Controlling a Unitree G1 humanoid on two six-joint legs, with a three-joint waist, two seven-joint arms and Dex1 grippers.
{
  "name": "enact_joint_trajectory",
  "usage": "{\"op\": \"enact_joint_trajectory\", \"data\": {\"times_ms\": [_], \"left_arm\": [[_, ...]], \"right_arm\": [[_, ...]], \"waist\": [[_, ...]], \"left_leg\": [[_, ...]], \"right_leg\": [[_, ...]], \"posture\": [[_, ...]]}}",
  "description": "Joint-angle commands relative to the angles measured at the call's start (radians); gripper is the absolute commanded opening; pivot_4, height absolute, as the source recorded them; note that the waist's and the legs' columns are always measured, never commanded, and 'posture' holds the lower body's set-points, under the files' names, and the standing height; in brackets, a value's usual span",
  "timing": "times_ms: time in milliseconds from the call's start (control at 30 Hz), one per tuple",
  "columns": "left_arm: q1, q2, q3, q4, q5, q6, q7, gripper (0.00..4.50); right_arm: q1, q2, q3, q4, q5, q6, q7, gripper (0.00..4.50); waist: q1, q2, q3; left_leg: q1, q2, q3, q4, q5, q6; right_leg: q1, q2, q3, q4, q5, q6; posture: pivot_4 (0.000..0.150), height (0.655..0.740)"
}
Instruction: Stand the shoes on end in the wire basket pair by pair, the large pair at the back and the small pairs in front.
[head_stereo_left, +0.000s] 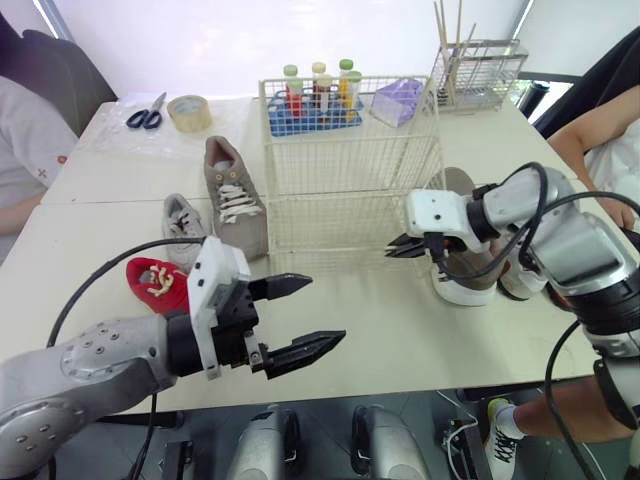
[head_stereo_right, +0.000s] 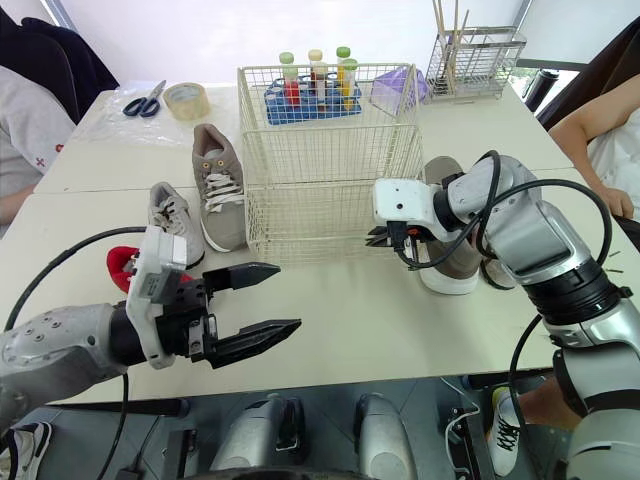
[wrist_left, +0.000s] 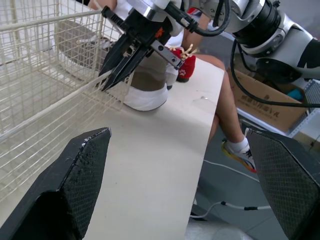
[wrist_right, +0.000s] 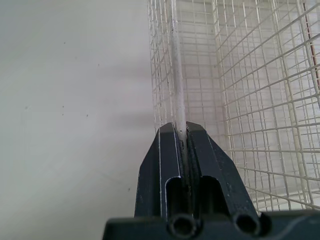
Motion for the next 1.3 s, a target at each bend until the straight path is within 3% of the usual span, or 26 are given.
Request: {"op": "enact_joint_trajectory", "data": {"times_ms": [33,100,267,367,467,567,600,733,933,1067,1100,1300], "left_arm": [[-0.01,0.008,-0.001,-0.004,0.002,-0.004,-0.013,4.5],[-0.007,0.01,0.003,0.002,0.004,-0.002,-0.02,4.5],[0.014,0.008,0.022,0.027,0.004,-0.006,-0.053,4.5],[0.013,-0.023,0.047,0.08,0.027,-0.032,-0.066,4.5],[-0.021,-0.122,0.03,0.155,0.104,-0.081,-0.022,4.5],[-0.01,-0.232,-0.031,0.162,0.156,-0.103,-0.008,4.5],[-0.002,-0.277,-0.053,0.156,0.169,-0.112,0.006,4.5],[0.01,-0.436,-0.185,0.11,0.27,-0.12,0.09,4.5],[0.082,-0.452,-0.314,0.08,0.411,-0.105,0.015,4.5],[0.103,-0.459,-0.376,0.103,0.517,-0.127,-0.048,4.5],[0.106,-0.459,-0.377,0.108,0.528,-0.129,-0.057,4.5],[0.109,-0.465,-0.393,0.134,0.626,-0.14,-0.107,4.5]], "right_arm": [[0.013,0.019,-0.012,-0.032,0.006,-0.001,-0.002,0.7],[0.014,0.016,-0.026,-0.039,0.005,0.005,-0.003,1.46],[-0.038,-0.019,-0.138,-0.132,0.122,0.184,0.021,4.02],[-0.108,-0.084,-0.296,-0.192,0.282,0.395,0.039,4.02],[-0.141,-0.084,-0.474,-0.195,0.421,0.584,-0.037,4.02],[-0.141,0.047,-0.712,-0.157,0.459,0.633,-0.276,4.02],[-0.117,0.087,-0.784,-0.17,0.456,0.63,-0.351,4.27],[0.105,0.161,-1.02,-0.325,0.432,0.687,-0.558,4.27],[0.633,0.257,-1.324,-0.696,0.368,0.738,-0.701,4.27],[0.787,0.475,-1.302,-0.892,0.398,0.758,-0.815,4.27],[0.816,0.526,-1.274,-0.915,0.403,0.749,-0.842,4.27],[1.005,0.69,-1.107,-0.91,0.361,0.591,-0.938,4.27]], "waist": [[0.002,0.0,0.0],[0.008,0.001,0.0],[0.014,0.001,0.001],[0.022,0.002,0.002],[0.032,0.0,0.0],[0.031,-0.004,-0.002],[0.031,-0.004,-0.002],[0.055,-0.005,-0.003],[0.063,0.002,-0.004],[0.032,0.009,-0.01],[0.031,0.005,-0.014],[0.031,0.014,-0.016]], "left_leg": [[0.0,0.0,0.0,0.0,0.0,0.0],[0.0,0.0,0.0,0.0,0.0,0.0],[-0.003,-0.001,-0.001,0.003,0.0,0.001],[-0.003,-0.001,-0.001,0.003,-0.001,0.001],[-0.003,-0.001,-0.002,0.003,-0.001,0.001],[-0.003,-0.001,-0.004,0.003,-0.003,0.0],[-0.003,-0.001,-0.003,0.004,-0.003,0.001],[-0.004,-0.004,-0.002,0.004,-0.004,0.006],[-0.005,-0.004,0.0,0.004,-0.005,0.008],[-0.001,-0.002,0.001,0.005,-0.009,0.01],[0.0,-0.001,-0.001,0.005,-0.009,0.009],[-0.003,-0.002,-0.004,0.002,-0.009,0.009]], "right_leg": [[0.0,0.0,0.0,0.0,0.0,0.0],[0.0,0.0,0.0,0.0,0.0,0.0],[0.0,-0.001,0.0,0.0,0.0,-0.001],[-0.001,-0.001,0.0,0.0,-0.001,-0.001],[-0.001,-0.001,0.0,0.0,-0.001,-0.002],[0.001,-0.002,-0.001,-0.002,-0.001,-0.003],[0.002,-0.003,-0.001,-0.003,0.0,-0.003],[0.002,-0.006,-0.001,-0.003,0.001,-0.001],[0.002,-0.006,-0.001,-0.004,0.001,0.002],[0.002,-0.002,0.001,-0.003,0.0,-0.002],[0.003,-0.002,0.001,-0.003,0.0,-0.003],[0.0,-0.001,0.001,-0.003,-0.004,-0.003]], "posture": [[0.15,0.7371],[0.15,0.7371],[0.15,0.7371],[0.15,0.7371],[0.15,0.7371],[0.15,0.7371],[0.15,0.7371],[0.15,0.7371],[0.15,0.7371],[0.15,0.7371],[0.15,0.7371],[0.15,0.7371]]}}
